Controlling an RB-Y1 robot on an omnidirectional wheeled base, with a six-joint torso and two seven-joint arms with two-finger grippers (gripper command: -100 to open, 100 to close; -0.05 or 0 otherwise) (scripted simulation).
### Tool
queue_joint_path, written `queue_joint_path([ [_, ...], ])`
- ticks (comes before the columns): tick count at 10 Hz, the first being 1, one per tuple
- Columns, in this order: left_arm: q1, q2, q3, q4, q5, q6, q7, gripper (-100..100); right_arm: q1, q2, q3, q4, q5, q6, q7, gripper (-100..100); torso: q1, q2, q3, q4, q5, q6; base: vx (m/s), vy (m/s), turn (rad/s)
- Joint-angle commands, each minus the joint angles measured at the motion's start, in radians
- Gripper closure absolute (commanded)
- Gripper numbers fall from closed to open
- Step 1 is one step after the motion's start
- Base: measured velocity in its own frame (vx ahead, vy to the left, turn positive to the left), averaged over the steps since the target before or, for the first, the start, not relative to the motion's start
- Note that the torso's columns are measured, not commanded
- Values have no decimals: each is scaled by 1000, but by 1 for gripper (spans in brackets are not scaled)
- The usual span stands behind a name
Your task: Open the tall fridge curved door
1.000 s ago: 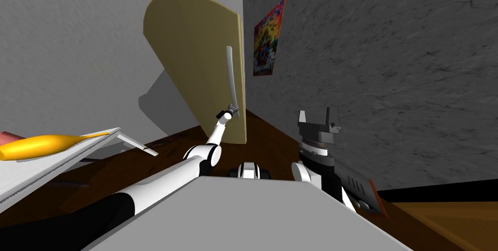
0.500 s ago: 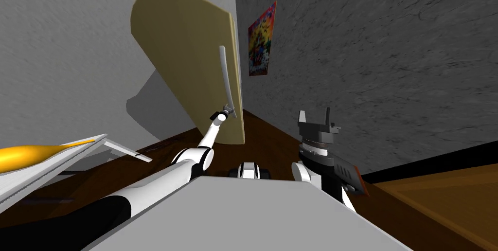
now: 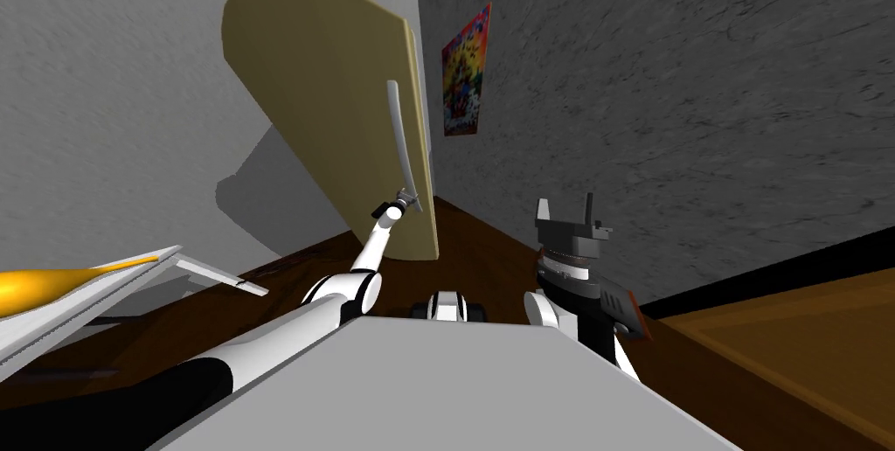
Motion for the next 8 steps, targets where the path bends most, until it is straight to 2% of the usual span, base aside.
queue_joint_path([
  [1,57,36,-14,-23,28,-29,-3,100,0,0,0,0,0,0,0,0,-1,4,3,0,0,-2,-87,51,-2],
  [2,57,37,-14,-23,32,-29,-3,100,0,0,0,0,0,0,0,0,-4,-1,0,-3,0,-3,-47,-5,20],
  [3,57,62,-14,-23,70,-29,-3,100,0,0,0,0,0,0,0,0,-6,-9,-5,-5,-1,-1,-20,-17,5],
  [4,57,86,-14,-23,88,-29,-3,100,0,0,0,0,0,0,0,0,-5,-12,-7,-4,-2,-2,3,-16,-24],
  [6,57,107,-14,-23,88,-29,-3,100,0,0,0,0,0,0,0,0,1,-8,-4,0,-1,-6,14,-11,-21],
  [8,57,103,-14,-23,86,-22,-3,100,0,0,0,0,0,0,0,0,5,-1,0,2,0,-10,17,-15,23],
])
